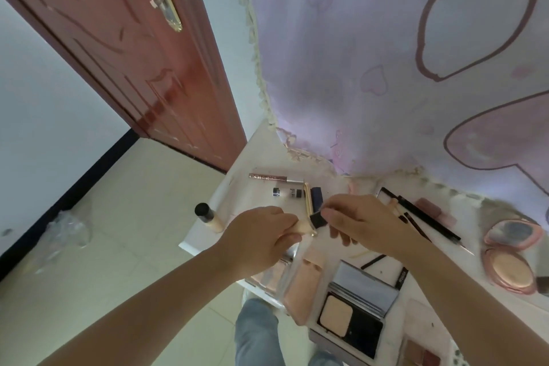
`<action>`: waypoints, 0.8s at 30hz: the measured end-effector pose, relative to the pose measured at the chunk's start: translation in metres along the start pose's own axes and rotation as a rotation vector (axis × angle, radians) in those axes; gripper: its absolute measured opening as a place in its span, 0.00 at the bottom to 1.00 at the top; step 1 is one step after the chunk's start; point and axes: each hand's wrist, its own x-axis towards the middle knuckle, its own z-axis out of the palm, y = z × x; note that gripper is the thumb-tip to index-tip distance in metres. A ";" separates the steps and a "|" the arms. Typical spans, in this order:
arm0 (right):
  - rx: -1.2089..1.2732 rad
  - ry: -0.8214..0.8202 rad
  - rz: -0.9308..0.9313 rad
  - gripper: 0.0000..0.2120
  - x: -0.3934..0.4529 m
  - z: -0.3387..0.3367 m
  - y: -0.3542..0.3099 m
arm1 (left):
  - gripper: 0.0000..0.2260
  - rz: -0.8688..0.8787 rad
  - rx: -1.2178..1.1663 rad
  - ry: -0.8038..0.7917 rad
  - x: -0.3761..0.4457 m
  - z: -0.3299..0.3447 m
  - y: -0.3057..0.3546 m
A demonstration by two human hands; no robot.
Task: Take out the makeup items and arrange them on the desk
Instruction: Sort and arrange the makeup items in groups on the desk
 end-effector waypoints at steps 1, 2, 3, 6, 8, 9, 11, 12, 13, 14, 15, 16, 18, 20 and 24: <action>-0.082 0.012 -0.015 0.07 0.007 0.003 -0.003 | 0.13 0.021 0.035 -0.015 0.003 -0.003 -0.007; -0.158 0.031 -0.032 0.07 0.015 0.005 -0.006 | 0.13 0.038 0.048 -0.025 0.007 -0.007 -0.017; -0.176 0.053 -0.055 0.06 0.022 0.007 -0.008 | 0.13 0.050 0.047 -0.031 0.012 -0.011 -0.027; -0.035 0.111 -0.085 0.17 0.045 0.011 -0.015 | 0.14 0.100 0.042 -0.019 0.025 -0.025 -0.063; 0.002 0.130 -0.001 0.12 0.064 0.017 -0.021 | 0.13 0.129 0.021 0.005 0.034 -0.033 -0.087; -0.011 0.151 0.044 0.08 0.075 0.021 -0.022 | 0.13 0.146 0.014 0.003 0.040 -0.037 -0.098; -0.079 0.185 0.130 0.05 0.097 0.029 -0.025 | 0.12 0.169 -0.011 -0.029 0.050 -0.042 -0.118; -0.113 0.208 0.165 0.05 0.107 0.033 -0.027 | 0.11 0.185 -0.021 -0.043 0.055 -0.044 -0.127; -0.123 0.234 0.185 0.06 0.115 0.036 -0.030 | 0.10 0.203 -0.022 -0.055 0.060 -0.045 -0.136; -0.120 0.248 0.180 0.08 0.122 0.037 -0.032 | 0.11 0.217 -0.020 -0.067 0.065 -0.046 -0.144; -0.107 0.244 0.161 0.11 0.128 0.039 -0.033 | 0.11 0.226 -0.026 -0.080 0.070 -0.046 -0.152; -0.075 0.223 0.142 0.15 0.131 0.039 -0.034 | 0.11 0.227 -0.040 -0.093 0.074 -0.045 -0.157; 0.020 0.208 0.171 0.20 0.139 0.041 -0.032 | 0.11 0.232 -0.084 -0.116 0.081 -0.043 -0.167; 0.008 0.290 0.238 0.13 0.147 0.045 -0.028 | 0.11 0.249 -0.115 -0.122 0.089 -0.038 -0.175; -0.170 0.335 0.268 0.09 0.157 0.048 -0.016 | 0.13 0.270 -0.147 -0.161 0.107 -0.022 -0.186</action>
